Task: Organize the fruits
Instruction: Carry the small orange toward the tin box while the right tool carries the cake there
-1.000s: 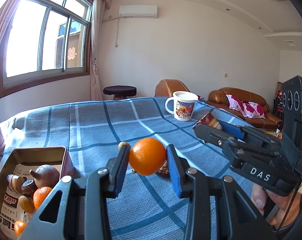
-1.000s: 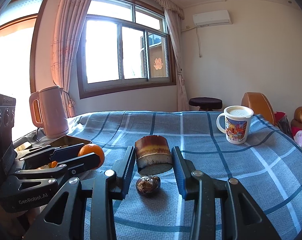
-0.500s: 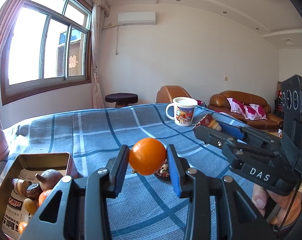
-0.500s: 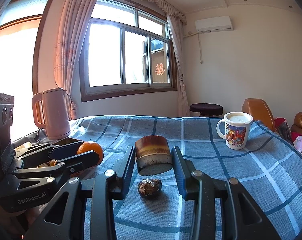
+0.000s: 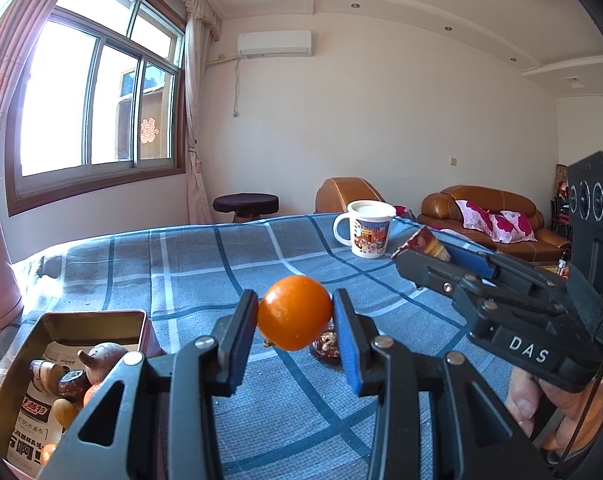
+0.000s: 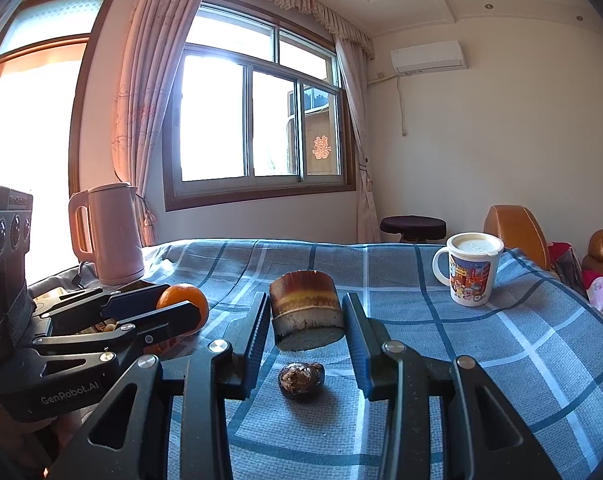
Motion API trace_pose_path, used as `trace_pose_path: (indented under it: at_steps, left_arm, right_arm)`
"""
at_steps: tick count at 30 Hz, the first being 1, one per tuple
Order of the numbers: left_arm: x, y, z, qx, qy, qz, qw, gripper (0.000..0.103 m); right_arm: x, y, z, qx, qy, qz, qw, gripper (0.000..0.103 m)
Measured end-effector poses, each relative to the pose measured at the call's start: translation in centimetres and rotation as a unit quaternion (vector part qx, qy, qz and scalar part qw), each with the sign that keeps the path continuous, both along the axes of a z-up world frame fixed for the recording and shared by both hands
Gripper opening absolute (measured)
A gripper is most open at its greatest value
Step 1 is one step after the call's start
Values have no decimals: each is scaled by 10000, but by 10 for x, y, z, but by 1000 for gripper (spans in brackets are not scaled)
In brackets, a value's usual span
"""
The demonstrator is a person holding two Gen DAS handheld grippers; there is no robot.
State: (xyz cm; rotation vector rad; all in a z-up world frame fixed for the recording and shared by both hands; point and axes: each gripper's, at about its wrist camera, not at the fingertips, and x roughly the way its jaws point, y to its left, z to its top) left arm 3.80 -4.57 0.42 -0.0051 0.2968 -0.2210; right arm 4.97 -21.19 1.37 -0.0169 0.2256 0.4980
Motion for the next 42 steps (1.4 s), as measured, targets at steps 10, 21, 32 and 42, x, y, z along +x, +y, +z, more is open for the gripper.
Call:
trace_pose_path:
  at_steps: [10,21,32,42]
  left_arm:
    - [-6,2,2,23,-188,154,9997,40]
    - [-5,2,2,32,-194,183,9996,40]
    - [-2,17,0,-29,-83,314,9995,40]
    - [-3,34,-1,-89,46,527,9986,40]
  right_arm:
    - [-9,-1,2,-3,-215,58,9998,39]
    - [-8,-1,1,-9,-265,98,9996,39]
    - [-4,6,0,-27,-146,229,9996,39]
    - [-4,31,0,-161,-102,489,9986,39]
